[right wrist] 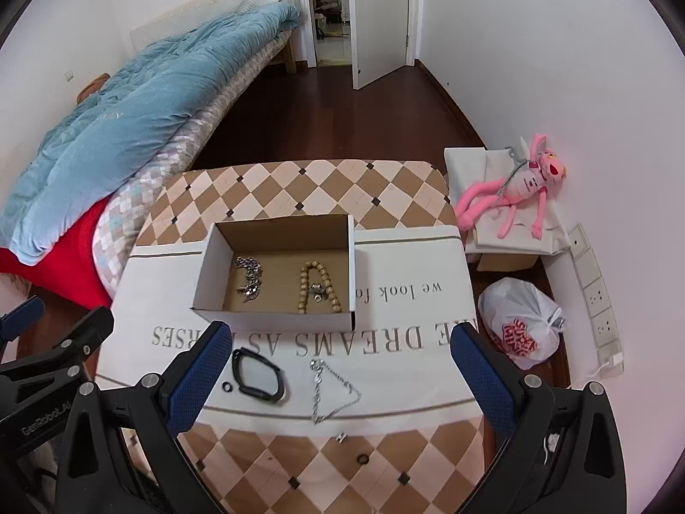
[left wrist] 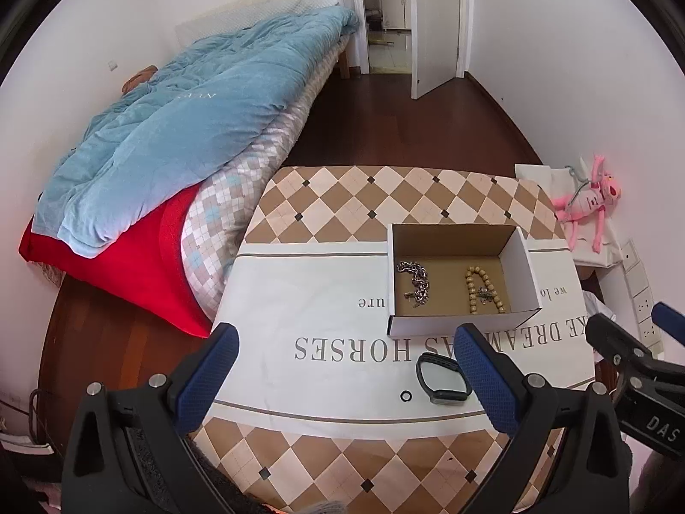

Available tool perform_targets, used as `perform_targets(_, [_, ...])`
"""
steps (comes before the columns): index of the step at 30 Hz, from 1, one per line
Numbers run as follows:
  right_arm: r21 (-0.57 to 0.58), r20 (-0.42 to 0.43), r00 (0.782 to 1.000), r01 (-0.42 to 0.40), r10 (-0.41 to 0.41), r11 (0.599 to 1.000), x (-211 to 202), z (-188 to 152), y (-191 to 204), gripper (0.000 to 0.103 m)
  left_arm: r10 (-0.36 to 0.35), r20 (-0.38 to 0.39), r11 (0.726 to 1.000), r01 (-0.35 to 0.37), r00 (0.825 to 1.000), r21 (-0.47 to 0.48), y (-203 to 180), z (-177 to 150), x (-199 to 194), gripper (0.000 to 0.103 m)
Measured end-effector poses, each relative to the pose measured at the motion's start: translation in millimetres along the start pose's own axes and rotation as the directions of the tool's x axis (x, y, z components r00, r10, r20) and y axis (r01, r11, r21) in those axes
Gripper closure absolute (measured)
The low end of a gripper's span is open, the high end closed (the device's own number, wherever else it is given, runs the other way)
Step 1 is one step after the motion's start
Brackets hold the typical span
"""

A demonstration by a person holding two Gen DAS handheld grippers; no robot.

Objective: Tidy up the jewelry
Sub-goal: 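Lift both open tools out of the box, then grasp the silver pendant necklace with the right tool while the left tool grasps the black watch band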

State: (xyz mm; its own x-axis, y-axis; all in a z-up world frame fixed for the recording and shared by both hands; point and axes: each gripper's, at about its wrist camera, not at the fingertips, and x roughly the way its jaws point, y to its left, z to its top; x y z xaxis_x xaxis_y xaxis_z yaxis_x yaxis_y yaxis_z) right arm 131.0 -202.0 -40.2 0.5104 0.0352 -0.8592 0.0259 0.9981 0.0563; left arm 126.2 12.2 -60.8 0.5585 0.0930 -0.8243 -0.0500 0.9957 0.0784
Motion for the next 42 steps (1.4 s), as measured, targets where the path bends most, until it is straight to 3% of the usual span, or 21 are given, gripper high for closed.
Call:
perform_targets(4, [0.028, -0.03, 0.999, -0.012, 0.013, 1.0, 4, -11, -7, 0.0, 0.014, -0.033, 1.0, -0.014, 0.999, -0.001, -1, -11, 17, 0.0])
perform_targets(7, [0.059, -0.091, 0.996, -0.001, 0.007, 0.998, 29, -28, -19, 0.006, 0.007, -0.119, 1.0, -0.006, 0.993, 0.008, -4, -27, 53, 0.0])
perform_targets(10, [0.105, -0.164, 0.986, -0.008, 0.026, 0.994, 60, -48, -30, 0.023, -0.007, -0.219, 1.0, 0.011, 0.976, 0.013, -12, -42, 89, 0.001])
perform_targets(16, [0.171, -0.251, 0.965, -0.03, 0.073, 0.985, 113, -78, -49, 0.033, -0.114, -0.342, 0.993, 0.113, 0.933, -0.023, -35, -51, 141, 0.002])
perform_targets(19, [0.169, -0.267, 0.96, -0.038, 0.083, 0.985, 130, -81, -51, 0.037, -0.147, -0.377, 0.989, 0.149, 0.915, -0.024, -47, -50, 160, 0.014])
perform_targets(21, [0.158, -0.279, 0.957, -0.042, 0.085, 0.987, 139, -82, -48, 0.041, -0.136, -0.399, 0.989, 0.149, 0.907, 0.001, -54, -51, 170, 0.039])
perform_targets(22, [0.15, -0.285, 0.955, -0.04, 0.082, 0.988, 143, -83, -46, 0.043, -0.132, -0.403, 0.989, 0.15, 0.906, 0.013, -57, -53, 174, 0.048])
perform_targets(23, [0.136, -0.292, 0.953, -0.035, 0.074, 0.99, 147, -84, -43, 0.044, -0.126, -0.405, 0.989, 0.148, 0.905, 0.023, -59, -53, 176, 0.07])
perform_targets(25, [0.117, -0.301, 0.951, -0.04, 0.074, 0.992, 153, -86, -38, 0.048, -0.115, -0.384, 0.987, 0.149, 0.916, 0.059, -62, -56, 174, 0.08])
perform_targets(26, [0.111, -0.306, 0.949, -0.041, 0.073, 0.993, 155, -87, -36, 0.054, -0.118, -0.382, 0.986, 0.155, 0.917, 0.068, -64, -55, 174, 0.094])
perform_targets(27, [0.103, -0.313, 0.947, -0.044, 0.074, 0.994, 158, -89, -33, 0.056, -0.115, -0.379, 0.984, 0.156, 0.918, 0.079, -65, -57, 173, 0.098])
perform_targets(31, [0.022, -0.286, 0.958, 0.004, 0.002, 1.0, 159, -93, -19, 0.067, -0.099, -0.355, 0.984, 0.145, 0.929, 0.105, -65, -64, 168, 0.098])
perform_targets(32, [-0.001, -0.276, 0.961, 0.023, -0.023, 1.0, 159, -95, -16, 0.084, -0.096, -0.353, 0.984, 0.142, 0.931, 0.108, -64, -65, 166, 0.099])
perform_targets(34, [-0.026, -0.254, 0.966, 0.037, -0.042, 0.999, 159, -98, -13, 0.102, -0.092, -0.347, 0.984, 0.139, 0.933, 0.113, -63, -68, 162, 0.1])
perform_targets(42, [0.091, -0.208, 0.975, -0.062, 0.08, 0.994, 135, -94, -30, 0.103, -0.104, -0.314, 0.982, 0.147, 0.944, 0.118, -55, -73, 130, 0.101])
